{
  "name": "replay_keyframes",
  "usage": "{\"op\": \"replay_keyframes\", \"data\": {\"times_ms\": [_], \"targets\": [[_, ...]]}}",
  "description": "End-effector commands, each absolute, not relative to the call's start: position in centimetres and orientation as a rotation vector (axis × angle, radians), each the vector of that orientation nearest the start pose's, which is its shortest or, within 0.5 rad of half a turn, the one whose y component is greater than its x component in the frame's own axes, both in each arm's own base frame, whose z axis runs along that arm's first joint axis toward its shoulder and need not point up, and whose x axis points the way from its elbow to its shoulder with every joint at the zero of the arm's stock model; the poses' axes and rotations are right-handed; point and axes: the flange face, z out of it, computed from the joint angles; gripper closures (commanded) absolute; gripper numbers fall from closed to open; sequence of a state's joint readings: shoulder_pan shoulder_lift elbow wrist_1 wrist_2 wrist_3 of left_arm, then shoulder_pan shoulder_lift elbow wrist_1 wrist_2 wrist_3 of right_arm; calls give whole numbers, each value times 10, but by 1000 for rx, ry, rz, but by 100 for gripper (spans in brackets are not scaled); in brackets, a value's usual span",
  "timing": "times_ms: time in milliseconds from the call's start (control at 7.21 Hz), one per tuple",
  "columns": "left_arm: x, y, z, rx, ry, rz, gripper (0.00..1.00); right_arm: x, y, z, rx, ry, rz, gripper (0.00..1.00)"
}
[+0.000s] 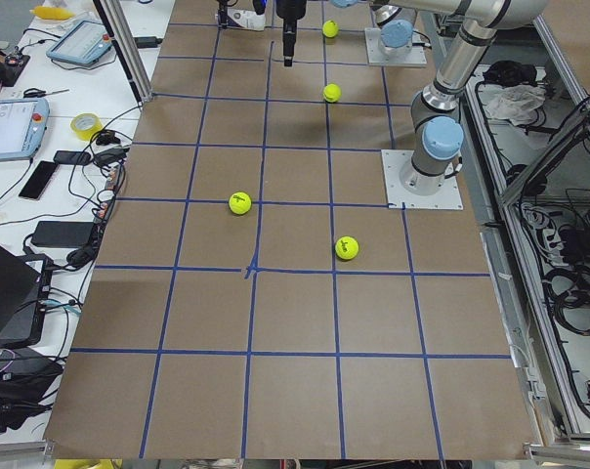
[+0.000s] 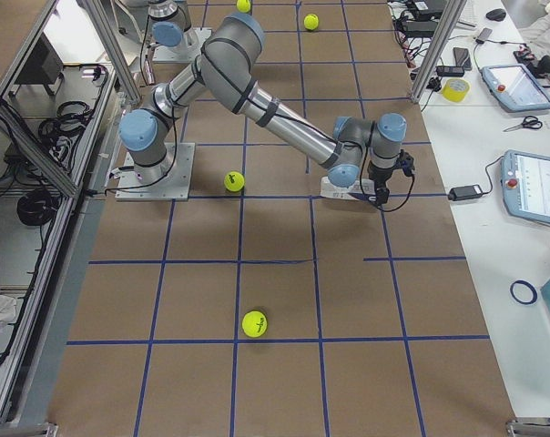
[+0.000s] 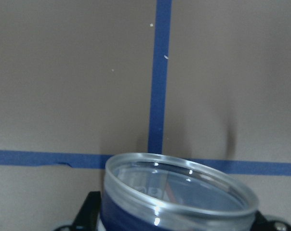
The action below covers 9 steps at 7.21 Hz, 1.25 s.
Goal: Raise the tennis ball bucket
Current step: 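Lift the white can off the table with the right gripper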
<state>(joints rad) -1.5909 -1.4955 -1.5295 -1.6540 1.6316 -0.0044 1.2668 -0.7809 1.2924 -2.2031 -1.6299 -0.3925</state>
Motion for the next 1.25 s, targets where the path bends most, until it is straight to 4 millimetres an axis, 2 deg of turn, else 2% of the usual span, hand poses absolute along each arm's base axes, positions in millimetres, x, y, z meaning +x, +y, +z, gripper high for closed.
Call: {"op": "replay_keyframes", "data": {"times_ms": [0, 139, 277, 416, 555, 832, 971, 1109], "targets": [[-136, -457, 536, 22, 3080, -53, 0, -105, -758, 185, -148, 3232, -148, 23], [-136, -455, 538, 22, 3076, -55, 0, -104, -758, 188, -165, 3234, -162, 35], [-135, -455, 538, 22, 3077, -53, 0, -102, -758, 190, -173, 3231, -161, 33], [-135, -456, 540, 17, 3084, -62, 0, -93, -755, 201, -192, 3231, -171, 33], [-134, -456, 541, 17, 3078, -65, 0, -67, -753, 221, -269, 3189, -215, 34], [-134, -455, 538, 17, 3075, -58, 0, -9, -750, 239, -425, 3121, -261, 44], [-134, -455, 539, 17, 3074, -60, 0, 26, -748, 254, -509, 3107, -285, 45], [-134, -454, 540, 17, 3077, -65, 0, 79, -741, 272, -630, 3081, -320, 48]]}}
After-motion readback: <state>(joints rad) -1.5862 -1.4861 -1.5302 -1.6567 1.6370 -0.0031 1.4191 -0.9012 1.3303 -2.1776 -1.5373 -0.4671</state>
